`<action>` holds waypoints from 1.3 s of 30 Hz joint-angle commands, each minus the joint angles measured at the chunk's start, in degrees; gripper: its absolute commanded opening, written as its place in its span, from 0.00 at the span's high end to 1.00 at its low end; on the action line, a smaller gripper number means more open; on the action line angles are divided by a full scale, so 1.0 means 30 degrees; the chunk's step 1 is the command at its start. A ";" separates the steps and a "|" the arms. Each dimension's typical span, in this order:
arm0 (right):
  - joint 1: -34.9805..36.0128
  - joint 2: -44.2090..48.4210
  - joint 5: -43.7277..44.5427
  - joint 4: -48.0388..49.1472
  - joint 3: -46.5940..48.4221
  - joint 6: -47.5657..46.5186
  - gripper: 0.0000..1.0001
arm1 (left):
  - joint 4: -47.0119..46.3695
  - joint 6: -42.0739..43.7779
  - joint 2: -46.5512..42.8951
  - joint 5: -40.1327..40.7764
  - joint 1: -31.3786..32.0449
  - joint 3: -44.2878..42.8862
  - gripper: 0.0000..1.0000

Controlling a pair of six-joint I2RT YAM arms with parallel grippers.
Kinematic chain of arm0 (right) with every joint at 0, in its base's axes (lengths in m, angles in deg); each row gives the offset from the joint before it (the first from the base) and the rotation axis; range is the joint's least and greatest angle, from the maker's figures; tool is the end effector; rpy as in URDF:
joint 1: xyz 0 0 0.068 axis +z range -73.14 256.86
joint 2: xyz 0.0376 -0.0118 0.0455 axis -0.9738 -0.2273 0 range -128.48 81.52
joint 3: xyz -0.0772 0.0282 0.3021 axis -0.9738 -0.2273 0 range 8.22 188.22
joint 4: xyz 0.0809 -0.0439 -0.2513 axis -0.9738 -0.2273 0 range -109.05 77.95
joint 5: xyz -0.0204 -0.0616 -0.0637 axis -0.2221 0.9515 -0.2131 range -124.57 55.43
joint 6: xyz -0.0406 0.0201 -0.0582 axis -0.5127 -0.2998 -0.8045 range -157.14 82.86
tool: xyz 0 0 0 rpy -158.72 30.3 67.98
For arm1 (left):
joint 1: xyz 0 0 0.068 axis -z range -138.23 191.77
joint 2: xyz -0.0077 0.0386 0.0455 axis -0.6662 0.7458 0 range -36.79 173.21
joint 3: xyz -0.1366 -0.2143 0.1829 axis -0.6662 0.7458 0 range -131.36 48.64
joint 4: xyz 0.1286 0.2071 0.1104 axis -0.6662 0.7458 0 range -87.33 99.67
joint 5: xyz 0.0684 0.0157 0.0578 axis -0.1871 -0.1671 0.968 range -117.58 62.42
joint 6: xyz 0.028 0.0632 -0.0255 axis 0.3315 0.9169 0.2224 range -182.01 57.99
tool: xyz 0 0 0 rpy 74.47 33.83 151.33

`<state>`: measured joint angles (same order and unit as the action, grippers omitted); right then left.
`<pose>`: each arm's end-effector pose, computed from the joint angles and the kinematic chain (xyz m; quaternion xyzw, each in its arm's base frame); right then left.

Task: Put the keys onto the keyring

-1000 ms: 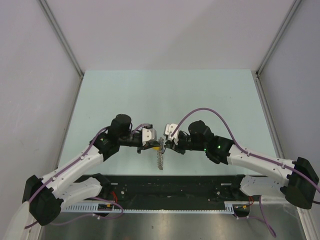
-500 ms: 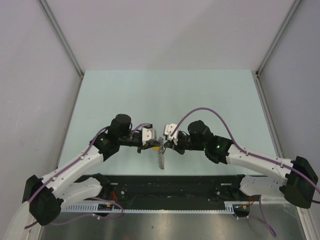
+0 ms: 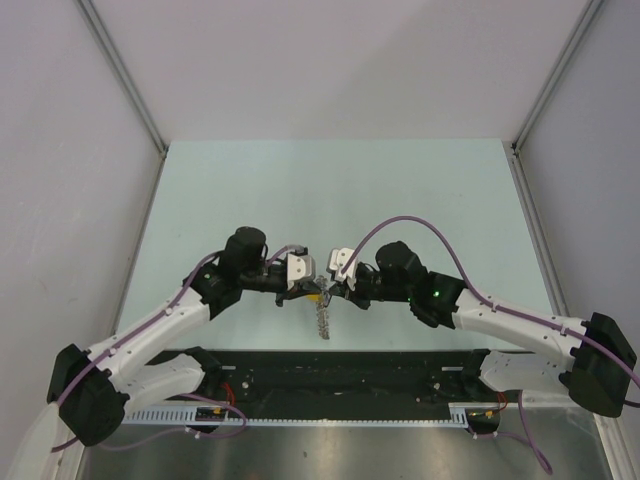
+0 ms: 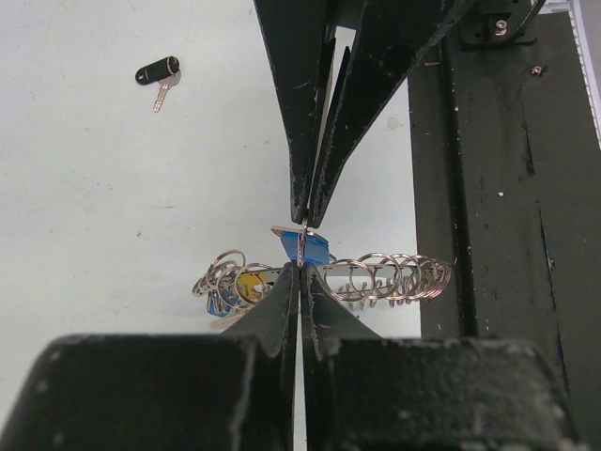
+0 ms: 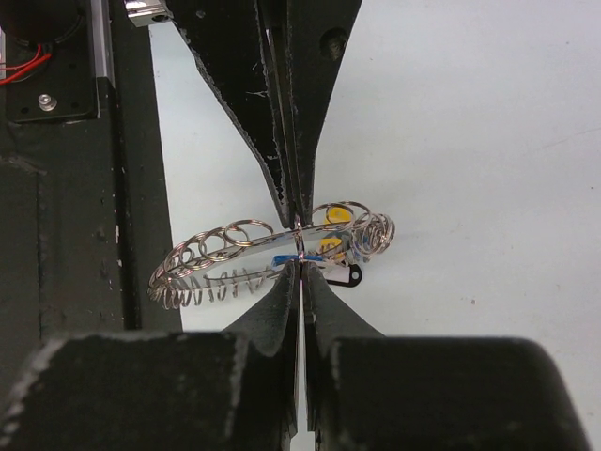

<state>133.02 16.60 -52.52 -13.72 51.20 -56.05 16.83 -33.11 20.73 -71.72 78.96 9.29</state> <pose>0.1333 0.2331 0.2986 -0.5713 0.6035 0.2964 0.4707 0.1442 -0.1632 0.2866 0.5946 0.5816 -0.3605 0.4221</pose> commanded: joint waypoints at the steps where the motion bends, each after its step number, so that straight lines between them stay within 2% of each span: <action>1: 0.0205 0.0431 0.0038 0.1465 0.0351 -0.0140 1.00 | 0.0175 0.0003 0.0163 -0.0784 -0.0004 -0.0828 1.00; 32: 0.0937 -0.0331 -0.0050 0.1583 0.1112 -0.0403 1.00 | 0.0323 -0.1255 0.0867 -0.1341 -0.0004 -0.1472 1.00; 39: 0.1055 -0.0155 0.0447 0.0676 0.1112 -0.0842 1.00 | -0.1755 -0.4471 0.0721 -0.2043 -0.0762 -0.1209 1.00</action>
<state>135.23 15.42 -51.30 -14.26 51.53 -57.26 19.43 -39.29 23.42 -72.90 78.37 7.69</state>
